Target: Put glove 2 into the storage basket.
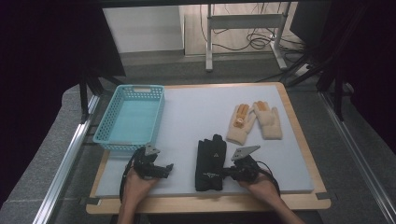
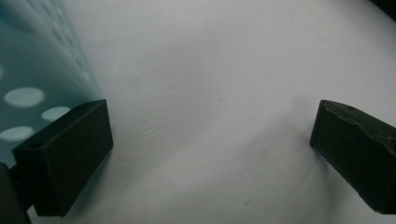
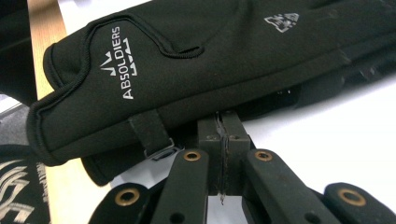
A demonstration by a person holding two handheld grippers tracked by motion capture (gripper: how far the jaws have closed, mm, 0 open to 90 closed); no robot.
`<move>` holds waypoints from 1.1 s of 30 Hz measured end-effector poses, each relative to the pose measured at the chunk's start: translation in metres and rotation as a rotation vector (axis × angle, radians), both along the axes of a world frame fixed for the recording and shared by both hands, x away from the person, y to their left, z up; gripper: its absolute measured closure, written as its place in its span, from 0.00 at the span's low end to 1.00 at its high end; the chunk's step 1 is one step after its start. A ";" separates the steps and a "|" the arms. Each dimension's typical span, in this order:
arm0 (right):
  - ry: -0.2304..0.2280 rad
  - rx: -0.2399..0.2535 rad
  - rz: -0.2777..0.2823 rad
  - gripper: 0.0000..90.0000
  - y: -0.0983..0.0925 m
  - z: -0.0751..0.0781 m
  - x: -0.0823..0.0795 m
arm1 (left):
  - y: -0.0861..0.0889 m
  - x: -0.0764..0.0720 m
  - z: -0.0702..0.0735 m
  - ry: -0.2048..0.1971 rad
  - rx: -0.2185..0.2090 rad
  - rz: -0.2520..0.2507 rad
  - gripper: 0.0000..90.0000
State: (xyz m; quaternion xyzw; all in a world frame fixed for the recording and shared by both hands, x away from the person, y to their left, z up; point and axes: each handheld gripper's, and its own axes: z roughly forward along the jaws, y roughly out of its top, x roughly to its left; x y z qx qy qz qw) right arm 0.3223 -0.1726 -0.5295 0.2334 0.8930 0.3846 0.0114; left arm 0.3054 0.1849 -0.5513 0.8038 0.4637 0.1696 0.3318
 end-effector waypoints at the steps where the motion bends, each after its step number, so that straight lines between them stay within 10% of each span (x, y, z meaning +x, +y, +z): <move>1: -0.004 -0.002 0.002 0.97 0.003 0.000 0.000 | 0.002 -0.001 0.000 0.002 -0.001 0.001 0.00; 23: -0.068 -0.009 0.009 0.96 0.075 -0.005 0.020 | 0.020 -0.001 -0.001 0.006 -0.011 -0.016 0.02; 33: -0.093 -0.010 0.012 0.86 0.061 0.002 0.015 | 0.020 -0.001 -0.002 0.006 -0.019 -0.013 0.02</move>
